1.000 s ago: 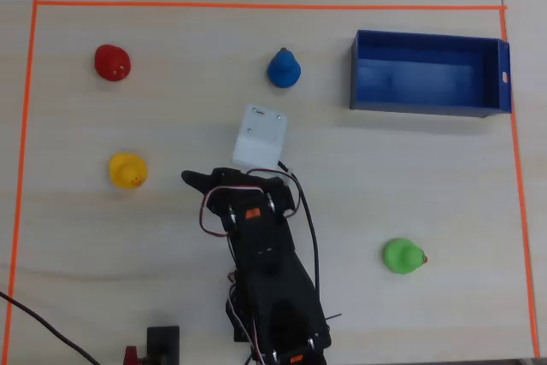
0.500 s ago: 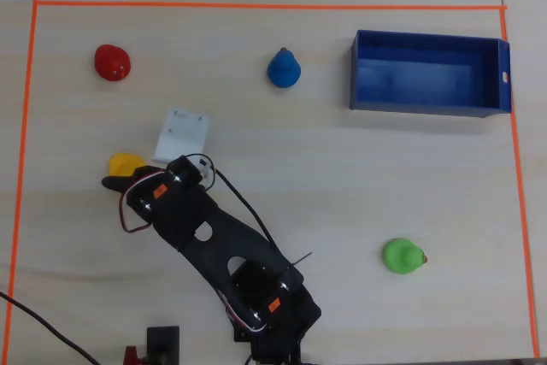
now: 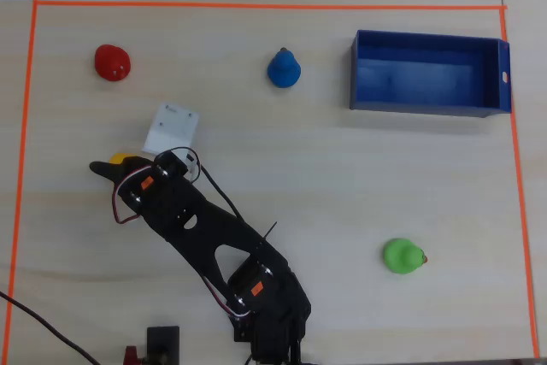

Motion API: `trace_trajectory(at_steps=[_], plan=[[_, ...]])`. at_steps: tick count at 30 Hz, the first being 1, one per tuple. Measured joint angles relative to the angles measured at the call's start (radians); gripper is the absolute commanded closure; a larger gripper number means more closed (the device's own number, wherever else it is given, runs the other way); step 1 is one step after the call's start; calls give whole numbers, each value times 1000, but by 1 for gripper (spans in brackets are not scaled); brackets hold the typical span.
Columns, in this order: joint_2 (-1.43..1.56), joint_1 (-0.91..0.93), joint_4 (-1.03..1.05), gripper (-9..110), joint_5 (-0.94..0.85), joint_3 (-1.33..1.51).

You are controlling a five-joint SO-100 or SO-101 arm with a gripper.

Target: Grasp yellow duck and put it into box.

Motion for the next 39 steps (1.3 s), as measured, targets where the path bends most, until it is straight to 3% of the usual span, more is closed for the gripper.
trace_trajectory(at_steps=[18,23,33,39], plan=[[-100,-51,-339,48,118,206],[-109,-72,-367,54,149,210],[-146,-72,-367,50,160,143],[-187,-94,-407,54,160,124]])
